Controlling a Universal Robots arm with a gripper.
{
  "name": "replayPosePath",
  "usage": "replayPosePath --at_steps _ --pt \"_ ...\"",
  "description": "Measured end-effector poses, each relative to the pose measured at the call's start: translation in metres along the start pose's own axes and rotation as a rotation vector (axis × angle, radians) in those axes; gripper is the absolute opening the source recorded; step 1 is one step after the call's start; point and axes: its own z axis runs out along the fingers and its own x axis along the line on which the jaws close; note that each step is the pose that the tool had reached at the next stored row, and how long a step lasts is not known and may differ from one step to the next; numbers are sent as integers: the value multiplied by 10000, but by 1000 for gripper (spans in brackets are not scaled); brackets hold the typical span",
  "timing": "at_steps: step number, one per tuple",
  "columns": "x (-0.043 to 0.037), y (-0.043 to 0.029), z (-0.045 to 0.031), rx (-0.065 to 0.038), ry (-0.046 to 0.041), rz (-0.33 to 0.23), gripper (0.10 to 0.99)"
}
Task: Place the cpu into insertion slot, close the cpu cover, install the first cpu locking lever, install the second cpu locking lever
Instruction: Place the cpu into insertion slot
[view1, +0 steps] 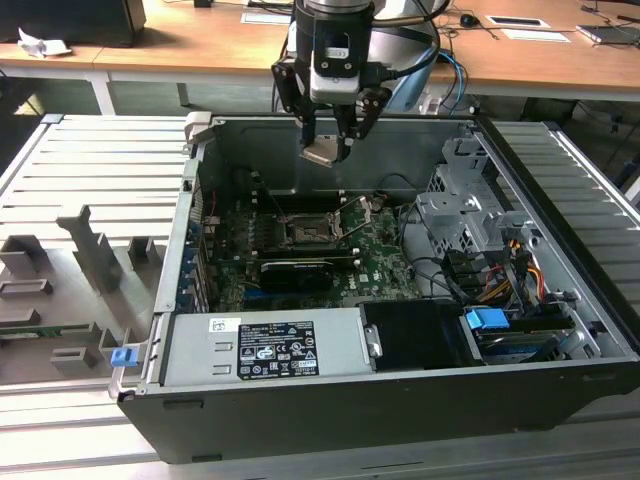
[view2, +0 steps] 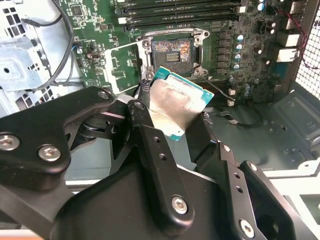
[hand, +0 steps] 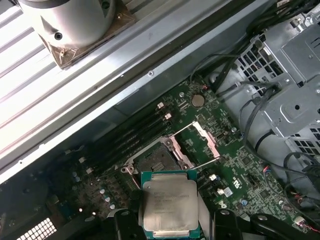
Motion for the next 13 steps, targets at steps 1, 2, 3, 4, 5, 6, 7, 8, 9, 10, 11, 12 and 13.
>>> replayPosePath --at_steps 1,2,3,4,5,6,7,8,9,10,11,12,13 --pt "0 0 0 0 -5 60 525" --pt "0 0 1 -2 -10 118 525" --pt "0 0 1 -2 -15 176 525" --pt "0 0 2 -4 -19 233 525" --pt "0 0 4 -5 -25 301 525" --pt "0 0 8 -6 -28 330 525" --pt "0 0 11 -6 -29 343 525" --pt "0 -1 13 -6 -29 349 525" --pt "0 -1 17 -4 -30 350 525" --pt "0 -1 20 -5 -31 351 525" --pt "0 -2 22 -3 -31 351 525" --pt "-1 -2 26 -5 -31 351 525" --pt "-1 -3 32 -4 -31 351 525"
